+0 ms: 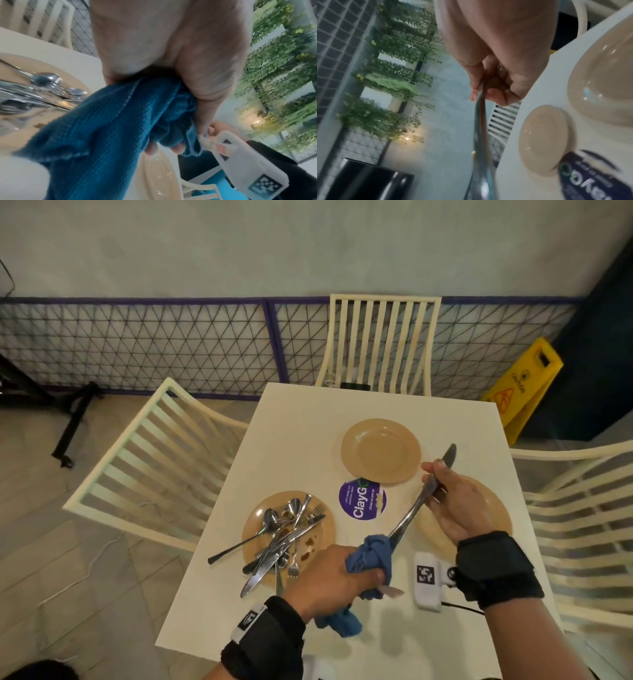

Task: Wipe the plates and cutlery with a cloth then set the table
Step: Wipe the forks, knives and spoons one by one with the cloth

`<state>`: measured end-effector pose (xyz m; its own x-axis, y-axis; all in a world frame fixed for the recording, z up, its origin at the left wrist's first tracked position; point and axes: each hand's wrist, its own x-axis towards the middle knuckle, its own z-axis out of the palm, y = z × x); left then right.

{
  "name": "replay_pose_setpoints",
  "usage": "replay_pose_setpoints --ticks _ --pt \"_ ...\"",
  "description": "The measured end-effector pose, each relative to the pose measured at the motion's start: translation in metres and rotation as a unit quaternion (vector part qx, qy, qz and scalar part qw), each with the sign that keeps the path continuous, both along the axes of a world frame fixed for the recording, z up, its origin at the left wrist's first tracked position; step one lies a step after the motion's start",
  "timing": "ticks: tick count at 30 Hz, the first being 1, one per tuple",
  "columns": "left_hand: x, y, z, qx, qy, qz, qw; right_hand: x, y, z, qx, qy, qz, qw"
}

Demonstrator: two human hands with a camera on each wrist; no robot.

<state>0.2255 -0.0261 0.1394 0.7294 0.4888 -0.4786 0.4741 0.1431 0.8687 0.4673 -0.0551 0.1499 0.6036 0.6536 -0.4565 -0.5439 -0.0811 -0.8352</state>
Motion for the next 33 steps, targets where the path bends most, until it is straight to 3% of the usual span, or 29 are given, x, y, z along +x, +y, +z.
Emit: replay_pose_setpoints --ticks 2,8,15,19,23,26,31,33 --pt "-0.011 -0.003 -0.006 0.0 0.026 0.01 1.0 0.006 -0.009 -0.016 -0.026 -0.016 0.01 0.999" --pt "-0.031 -0.002 -0.012 0.054 0.034 0.149 0.987 -0.027 -0.038 -0.088 -0.157 -0.047 0.116 0.98" --pt "-0.062 -0.007 -0.034 0.024 0.046 0.267 0.962 -0.054 -0.047 -0.156 -0.265 -0.032 0.196 0.944" --pt "-0.078 -0.011 -0.042 0.026 0.068 0.32 0.945 -0.051 -0.039 -0.185 -0.319 -0.084 0.235 0.914" --pt "-0.091 -0.015 -0.042 0.026 0.075 0.324 0.943 -0.049 -0.025 -0.191 -0.384 -0.232 0.292 0.844" --pt "-0.101 -0.013 -0.039 0.024 0.067 0.333 0.94 -0.048 -0.017 -0.19 -0.423 -0.288 0.296 0.807" --pt "-0.117 0.001 -0.039 0.017 0.063 0.335 0.94 -0.055 -0.008 -0.183 -0.441 -0.349 0.253 0.787" --pt "-0.123 0.01 -0.039 0.015 0.062 0.336 0.94 -0.063 0.001 -0.177 -0.422 -0.358 0.238 0.798"
